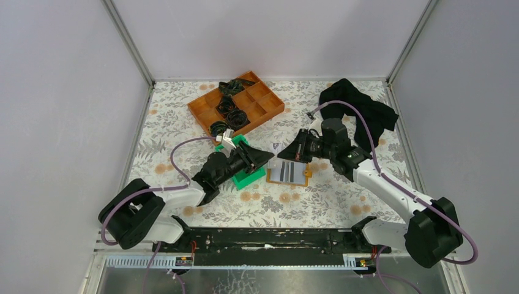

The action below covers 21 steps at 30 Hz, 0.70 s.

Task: Put the credit cards into the card holder
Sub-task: Pick up the credit card from the storage box, then turn over the card slot in the card holder.

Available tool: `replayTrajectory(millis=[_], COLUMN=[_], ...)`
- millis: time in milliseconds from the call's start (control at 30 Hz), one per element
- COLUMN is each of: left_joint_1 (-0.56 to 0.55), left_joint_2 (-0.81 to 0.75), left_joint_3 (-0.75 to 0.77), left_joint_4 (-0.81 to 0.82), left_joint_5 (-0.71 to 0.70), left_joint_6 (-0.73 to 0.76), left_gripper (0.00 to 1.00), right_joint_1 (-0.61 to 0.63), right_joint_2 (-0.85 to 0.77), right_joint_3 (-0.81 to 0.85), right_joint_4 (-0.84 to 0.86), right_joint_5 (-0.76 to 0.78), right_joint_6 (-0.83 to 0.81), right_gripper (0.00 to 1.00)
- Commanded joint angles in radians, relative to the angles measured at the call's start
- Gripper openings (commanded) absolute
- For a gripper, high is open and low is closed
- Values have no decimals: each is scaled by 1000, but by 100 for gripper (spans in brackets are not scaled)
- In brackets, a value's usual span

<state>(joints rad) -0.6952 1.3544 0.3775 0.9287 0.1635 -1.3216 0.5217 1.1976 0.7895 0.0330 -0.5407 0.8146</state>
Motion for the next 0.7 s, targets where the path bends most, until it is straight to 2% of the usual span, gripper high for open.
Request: replayTrajectory(millis=[0, 200, 367, 500, 667], left_joint_1=[-6, -10, -46, -86, -129], left_joint_2=[-27, -22, 0, 59, 146], left_joint_3=[7, 10, 84, 164, 251], left_joint_4=[-124, -212, -381, -489, -599], left_joint_5=[-57, -93, -146, -168, -202], left_joint_6=[75, 139, 265, 337, 401], left_gripper=[48, 51, 51, 50, 47], right_joint_1=[-15, -21, -21, -20, -21], right_joint_2=[-41, -40, 6, 52, 117], right_joint_3=[41, 90, 186, 219, 243], right_joint_4=[-63, -225, -446, -541, -602], right_joint_5=[10, 91, 243, 357, 406], right_joint_6=[-58, -164, -291, -362, -399], right_gripper=[0, 0, 0, 0, 0])
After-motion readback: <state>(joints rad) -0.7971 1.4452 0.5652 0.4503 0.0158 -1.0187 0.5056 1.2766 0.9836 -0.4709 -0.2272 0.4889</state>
